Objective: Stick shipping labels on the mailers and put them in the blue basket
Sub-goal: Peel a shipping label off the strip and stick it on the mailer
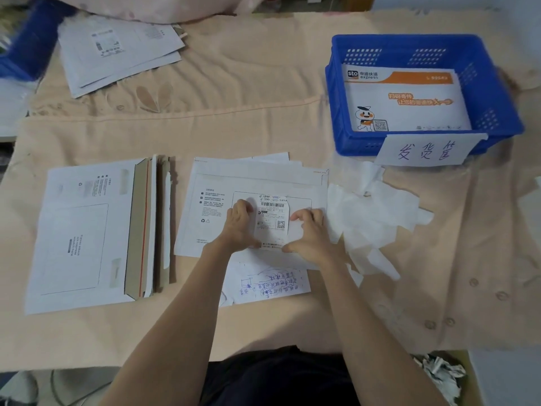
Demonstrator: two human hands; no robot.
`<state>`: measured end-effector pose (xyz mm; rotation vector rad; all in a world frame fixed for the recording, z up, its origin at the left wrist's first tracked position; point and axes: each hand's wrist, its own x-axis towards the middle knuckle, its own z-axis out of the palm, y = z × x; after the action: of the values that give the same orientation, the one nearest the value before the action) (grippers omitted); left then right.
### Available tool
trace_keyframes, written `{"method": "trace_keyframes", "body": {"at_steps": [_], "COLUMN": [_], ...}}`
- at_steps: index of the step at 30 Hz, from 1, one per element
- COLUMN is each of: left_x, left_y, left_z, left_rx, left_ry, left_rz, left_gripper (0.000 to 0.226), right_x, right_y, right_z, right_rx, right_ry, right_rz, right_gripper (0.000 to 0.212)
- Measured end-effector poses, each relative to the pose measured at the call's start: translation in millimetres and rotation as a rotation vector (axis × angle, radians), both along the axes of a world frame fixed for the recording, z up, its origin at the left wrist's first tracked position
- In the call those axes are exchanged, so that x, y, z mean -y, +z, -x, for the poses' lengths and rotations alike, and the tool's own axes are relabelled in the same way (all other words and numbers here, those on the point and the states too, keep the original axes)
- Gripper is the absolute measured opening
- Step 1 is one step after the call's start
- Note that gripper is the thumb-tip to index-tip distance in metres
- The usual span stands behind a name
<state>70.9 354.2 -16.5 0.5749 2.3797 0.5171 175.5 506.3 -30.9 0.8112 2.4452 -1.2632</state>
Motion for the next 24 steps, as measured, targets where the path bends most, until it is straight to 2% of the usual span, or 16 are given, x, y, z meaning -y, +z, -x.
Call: {"method": "trace_keyframes", "body": {"at_steps": [2,4,6,7,9,11,13,15,18,20,22,24], "left_x": [-1.0,-3.9,-12.6,-20.6,-44.6,-72.5,-96.4,-111.9,-118.1,-115.2,-111.2,-110.0], "left_y": [0.5,5.4,15.2,21.3,34.3,41.8,43.5,42.9,42.0,40.8,40.2,40.9], "left_z": [0.4,-0.8,-4.7,-9.3,-19.4,-30.9,-40.8,-47.4,-49.7,-49.0,-49.5,-50.5], "left_rx": [-0.016,-0.016,-0.088,-0.155,-0.227,-0.139,-0.013,0.104,0.184,0.151,0.148,0.151], "left_ry": [-0.060,-0.036,0.115,0.204,0.273,0.212,0.156,0.181,0.213,0.171,0.191,0.202], "left_rz": [0.058,0.064,-0.058,-0.150,-0.278,-0.299,-0.215,-0.144,-0.116,-0.098,-0.117,-0.124], "left_gripper": [0.087,0.080,0.064,0.056,0.041,0.033,0.037,0.042,0.053,0.050,0.048,0.049], "right_x": [-3.9,-11.8,-18.0,-19.5,-19.6,-17.6,-16.2,-18.0,-25.5,-27.5,-25.6,-25.4], "right_y": [1.5,5.1,13.6,18.0,24.3,28.7,28.6,26.7,24.0,24.0,23.5,22.8], "right_z": [-0.8,-0.6,0.9,1.8,4.4,5.3,5.7,6.1,10.9,12.6,11.2,11.7], "right_rx": [0.019,0.018,-0.055,-0.108,-0.116,-0.048,0.021,0.002,-0.036,0.031,0.091,0.091], "right_ry": [0.050,0.047,-0.146,-0.266,-0.421,-0.464,-0.396,-0.434,-0.651,-0.646,-0.591,-0.625], "right_rz": [0.020,0.087,0.163,0.111,-0.149,-0.333,-0.386,-0.282,0.057,0.079,-0.018,0.020], "right_gripper": [0.073,0.068,0.053,0.044,0.036,0.036,0.035,0.031,0.027,0.029,0.034,0.039]}}
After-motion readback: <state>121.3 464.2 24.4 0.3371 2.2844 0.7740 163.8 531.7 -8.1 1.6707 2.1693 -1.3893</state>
